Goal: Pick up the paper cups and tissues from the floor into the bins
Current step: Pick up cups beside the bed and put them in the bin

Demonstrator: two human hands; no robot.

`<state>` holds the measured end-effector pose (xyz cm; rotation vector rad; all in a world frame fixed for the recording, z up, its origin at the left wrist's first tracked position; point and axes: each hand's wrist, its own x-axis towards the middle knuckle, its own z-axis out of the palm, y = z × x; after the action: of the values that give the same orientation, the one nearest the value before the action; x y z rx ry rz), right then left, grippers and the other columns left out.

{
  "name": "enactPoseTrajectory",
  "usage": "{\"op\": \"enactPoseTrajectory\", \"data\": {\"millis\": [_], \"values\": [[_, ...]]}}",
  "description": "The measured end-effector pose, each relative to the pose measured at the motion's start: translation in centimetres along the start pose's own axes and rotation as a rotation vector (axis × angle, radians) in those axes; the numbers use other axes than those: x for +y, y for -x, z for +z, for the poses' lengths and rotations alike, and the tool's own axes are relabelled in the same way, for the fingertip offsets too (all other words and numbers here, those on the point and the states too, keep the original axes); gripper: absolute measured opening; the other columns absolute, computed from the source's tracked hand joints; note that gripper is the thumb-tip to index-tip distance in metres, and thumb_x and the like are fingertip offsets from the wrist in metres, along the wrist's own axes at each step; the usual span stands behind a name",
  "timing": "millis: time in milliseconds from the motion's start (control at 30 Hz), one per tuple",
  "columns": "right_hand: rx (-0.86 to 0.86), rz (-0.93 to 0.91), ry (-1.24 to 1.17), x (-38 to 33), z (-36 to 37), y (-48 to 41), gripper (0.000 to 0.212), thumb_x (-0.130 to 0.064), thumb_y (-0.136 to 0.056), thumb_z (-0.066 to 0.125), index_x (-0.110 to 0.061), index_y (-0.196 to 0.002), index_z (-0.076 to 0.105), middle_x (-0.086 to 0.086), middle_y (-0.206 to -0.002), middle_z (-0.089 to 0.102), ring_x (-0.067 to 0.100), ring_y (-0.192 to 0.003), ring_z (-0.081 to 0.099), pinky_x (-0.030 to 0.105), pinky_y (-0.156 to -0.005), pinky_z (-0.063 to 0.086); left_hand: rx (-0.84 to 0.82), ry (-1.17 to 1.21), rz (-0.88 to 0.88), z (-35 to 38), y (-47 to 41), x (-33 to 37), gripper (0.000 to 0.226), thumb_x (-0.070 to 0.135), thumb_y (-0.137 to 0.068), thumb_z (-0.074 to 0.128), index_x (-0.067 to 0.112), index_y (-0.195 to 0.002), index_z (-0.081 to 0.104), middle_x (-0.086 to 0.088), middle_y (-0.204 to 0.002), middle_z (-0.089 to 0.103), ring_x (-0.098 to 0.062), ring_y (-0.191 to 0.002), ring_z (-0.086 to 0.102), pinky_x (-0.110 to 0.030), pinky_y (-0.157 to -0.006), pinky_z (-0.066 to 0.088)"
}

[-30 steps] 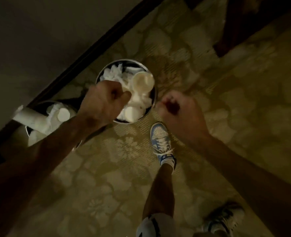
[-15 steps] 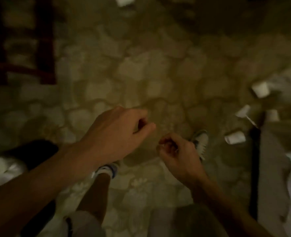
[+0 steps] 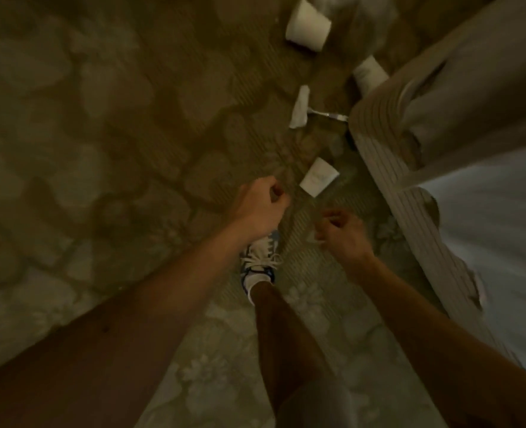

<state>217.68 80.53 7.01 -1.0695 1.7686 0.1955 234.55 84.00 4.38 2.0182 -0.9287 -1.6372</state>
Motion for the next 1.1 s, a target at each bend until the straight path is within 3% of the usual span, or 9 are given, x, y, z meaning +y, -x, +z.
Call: {"op": "enactPoseTrajectory", "data": {"millis": [67, 133, 267, 367, 533, 633, 800, 900, 1100], "values": [[-0.012, 0.067, -0.064, 1.8, -0.2, -4.4, 0.009, -0.02, -0.095, 0.06, -0.021, -0.086, 0.06, 0.006, -0.098, 0.063, 0.028, -0.101, 0.062, 0.045, -0.096, 0.05, -0.017, -0.007, -0.062, 3.0, -3.9, -0.5, 0.024, 0.028, -0.097, 0.058, 0.018, -0.118, 0.064, 0.003, -0.098, 0.061, -0.017, -0.094, 0.057, -0.024, -0.08, 0.043], [-0.013, 0.08, -0.16, 3.3, 0.5, -7.9, 0.004, -0.014, -0.095, 0.06, -0.015, -0.099, 0.061, 0.008, -0.103, 0.059, 0.029, -0.102, 0.059, 0.042, -0.097, 0.048, -0.054, -0.021, -0.136, 5.2, -6.9, -1.9, 0.02, 0.026, -0.097, 0.057, 0.014, -0.112, 0.063, -0.004, -0.104, 0.063, -0.023, -0.102, 0.059, -0.029, -0.086, 0.046], [0.017, 0.12, -0.259, 5.6, 1.4, -14.0, 0.06, -0.017, -0.092, 0.064, -0.02, -0.144, 0.034, 0.01, -0.142, 0.045, 0.031, -0.128, 0.047, 0.05, -0.108, 0.04, -0.121, 0.027, -0.143, 9.0, -11.6, -4.9, 0.023, 0.023, -0.098, 0.057, 0.01, -0.117, 0.061, -0.013, -0.112, 0.064, -0.03, -0.108, 0.06, -0.037, -0.097, 0.048], [0.076, -0.013, -0.165, 6.5, 1.4, -18.0, 0.079, -0.009, -0.089, 0.066, -0.021, -0.152, 0.021, 0.008, -0.153, 0.032, 0.026, -0.138, 0.035, 0.029, -0.107, 0.031, -0.166, 0.13, -0.22, 11.0, -14.8, -5.8, 0.047, 0.032, -0.1, 0.053, 0.016, -0.144, 0.044, -0.008, -0.138, 0.054, -0.025, -0.125, 0.051, -0.025, -0.1, 0.038], [0.01, -0.035, 0.007, 7.0, 1.7, -23.0, 0.067, -0.017, -0.093, 0.063, -0.013, -0.15, 0.029, 0.012, -0.153, 0.033, 0.029, -0.139, 0.034, 0.036, -0.11, 0.034, -0.205, 0.282, -0.336, 13.5, -19.4, -7.0, 0.061, 0.036, -0.1, 0.054, 0.018, -0.153, 0.03, -0.004, -0.155, 0.038, -0.022, -0.138, 0.04, -0.018, -0.093, 0.032], [-0.035, -0.099, 0.069, 6.9, 1.7, -23.8, 0.05, -0.022, -0.098, 0.057, -0.01, -0.143, 0.042, 0.013, -0.147, 0.043, 0.027, -0.132, 0.042, 0.02, -0.095, 0.033, -0.222, 0.303, -0.336, 14.5, -19.6, -7.3, 0.062, 0.039, -0.095, 0.061, 0.015, -0.148, 0.04, -0.005, -0.148, 0.047, -0.023, -0.126, 0.051, -0.029, -0.103, 0.041], [-0.315, 0.019, -0.093, 3.7, 2.1, -22.0, 0.027, -0.025, -0.097, 0.057, -0.007, -0.117, 0.052, 0.016, -0.122, 0.059, 0.027, -0.105, 0.061, 0.037, -0.079, 0.053, -0.134, 0.25, -0.322, 9.4, -18.1, -6.3, 0.065, 0.051, -0.064, 0.086, 0.025, -0.11, 0.047, 0.012, -0.102, 0.058, -0.002, -0.086, 0.059, -0.019, -0.062, 0.051], [-0.443, 0.059, -0.208, 0.3, 1.0, -20.1, 0.013, -0.032, -0.098, 0.054, -0.019, -0.098, 0.054, 0.004, -0.105, 0.066, 0.016, -0.084, 0.067, 0.031, -0.067, 0.053, -0.196, 0.128, -0.282, 5.1, -17.3, -4.0, 0.07, 0.03, -0.067, 0.089, 0.019, -0.119, 0.043, 0.004, -0.108, 0.06, -0.007, -0.091, 0.061, -0.02, -0.064, 0.054], [-0.328, 0.124, -0.371, -8.1, 0.3, -17.8, 0.048, -0.05, -0.101, 0.037, -0.021, -0.138, 0.045, 0.004, -0.127, 0.058, 0.024, -0.1, 0.064, 0.035, -0.073, 0.055, -0.144, 0.011, -0.281, -2.2, -16.0, 1.7, 0.058, 0.026, -0.065, 0.09, 0.027, -0.107, 0.05, 0.014, -0.087, 0.057, 0.002, -0.074, 0.054, -0.017, -0.053, 0.045]]}}
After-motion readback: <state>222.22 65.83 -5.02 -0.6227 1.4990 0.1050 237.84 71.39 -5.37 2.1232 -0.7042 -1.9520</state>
